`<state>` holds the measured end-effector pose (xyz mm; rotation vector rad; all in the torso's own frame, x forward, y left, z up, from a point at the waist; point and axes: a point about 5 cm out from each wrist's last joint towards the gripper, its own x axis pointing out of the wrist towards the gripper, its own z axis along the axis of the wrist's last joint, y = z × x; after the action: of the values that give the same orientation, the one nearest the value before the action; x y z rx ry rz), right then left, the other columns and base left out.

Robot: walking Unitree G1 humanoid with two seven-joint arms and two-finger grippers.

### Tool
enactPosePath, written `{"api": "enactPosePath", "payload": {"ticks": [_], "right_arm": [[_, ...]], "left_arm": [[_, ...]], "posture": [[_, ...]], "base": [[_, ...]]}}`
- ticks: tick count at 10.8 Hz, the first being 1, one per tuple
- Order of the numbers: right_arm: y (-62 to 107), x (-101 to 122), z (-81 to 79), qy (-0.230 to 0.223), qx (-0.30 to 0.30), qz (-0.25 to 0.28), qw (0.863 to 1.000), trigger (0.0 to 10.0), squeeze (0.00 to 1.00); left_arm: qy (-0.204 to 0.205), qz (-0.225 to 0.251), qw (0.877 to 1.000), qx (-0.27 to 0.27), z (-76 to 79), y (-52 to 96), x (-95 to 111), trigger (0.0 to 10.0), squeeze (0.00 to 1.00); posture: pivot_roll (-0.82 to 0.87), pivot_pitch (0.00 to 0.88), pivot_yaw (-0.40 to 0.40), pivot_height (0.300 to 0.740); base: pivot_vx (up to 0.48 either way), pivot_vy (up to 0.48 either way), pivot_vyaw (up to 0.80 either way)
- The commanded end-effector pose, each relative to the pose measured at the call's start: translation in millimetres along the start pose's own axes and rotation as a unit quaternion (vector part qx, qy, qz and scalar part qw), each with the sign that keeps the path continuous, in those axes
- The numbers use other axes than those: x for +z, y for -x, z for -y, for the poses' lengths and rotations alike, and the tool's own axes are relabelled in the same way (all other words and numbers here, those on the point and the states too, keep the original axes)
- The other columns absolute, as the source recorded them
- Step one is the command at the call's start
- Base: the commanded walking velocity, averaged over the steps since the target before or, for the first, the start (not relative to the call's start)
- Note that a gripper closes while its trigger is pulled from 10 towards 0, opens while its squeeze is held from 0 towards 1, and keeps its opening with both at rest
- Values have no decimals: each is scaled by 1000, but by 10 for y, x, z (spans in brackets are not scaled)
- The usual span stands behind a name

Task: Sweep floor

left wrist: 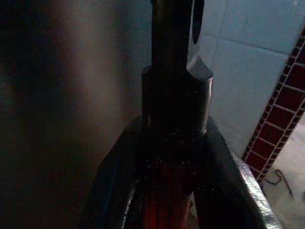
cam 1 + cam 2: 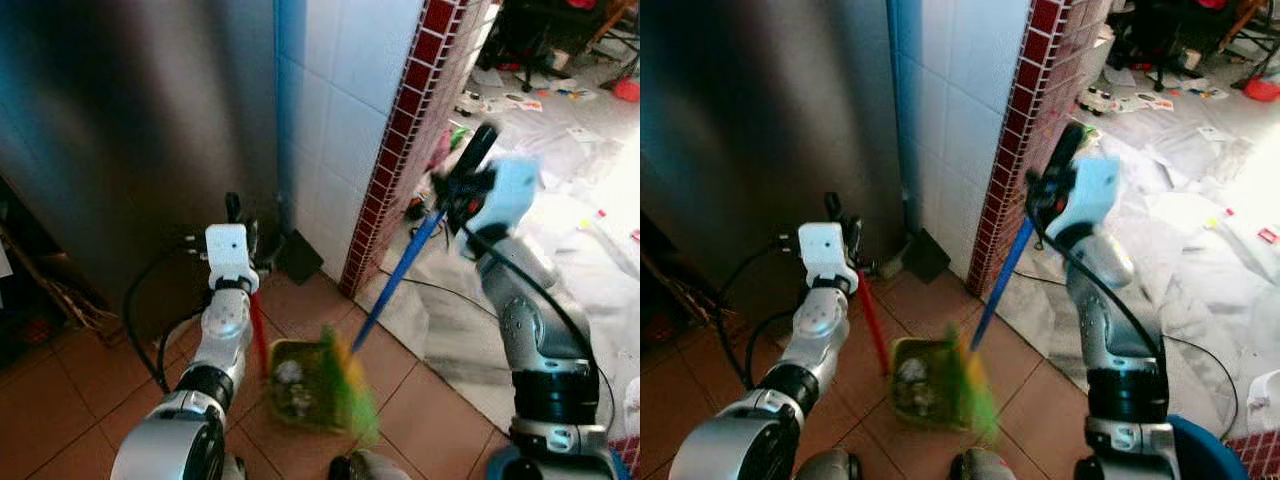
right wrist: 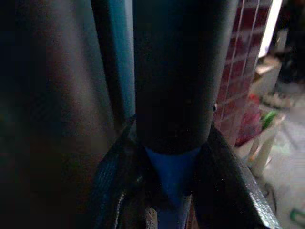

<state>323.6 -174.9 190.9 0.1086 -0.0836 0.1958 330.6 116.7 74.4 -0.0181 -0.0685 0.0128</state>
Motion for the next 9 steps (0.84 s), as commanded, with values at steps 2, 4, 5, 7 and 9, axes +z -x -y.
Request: {"api": "enactPosePath", "payload": {"ticks": [2, 4, 5, 7, 9], "right_arm": [[-28, 221, -49, 21, 13, 64, 998, 10000, 0], [-31, 254, -4, 76, -6, 90, 993, 10000, 0], [-8, 211, 34, 94, -29, 93, 991, 10000, 0], [104, 27, 83, 123, -56, 85, 987, 10000, 0], [217, -188, 126, 106, -92, 65, 988, 10000, 0]], "left_arm": [[1, 23, 1000, -8, 41, -55, 95, 10000, 0], [6, 28, 1000, -10, 31, -63, 113, 10000, 0], [17, 44, 999, -10, 1, -83, 178, 10000, 0], [20, 76, 997, -5, -124, -32, 259, 10000, 0], [33, 110, 993, -8, -198, 38, 407, 10000, 0]], "posture": [[-165, 0, -79, 740], [-165, 0, -77, 740], [-161, 0, -73, 740], [-144, 0, -53, 740], [-127, 0, -32, 740]], "base": [[0, 0, 0], [0, 0, 0], [0, 0, 0], [0, 0, 0], [0, 0, 0]]}}
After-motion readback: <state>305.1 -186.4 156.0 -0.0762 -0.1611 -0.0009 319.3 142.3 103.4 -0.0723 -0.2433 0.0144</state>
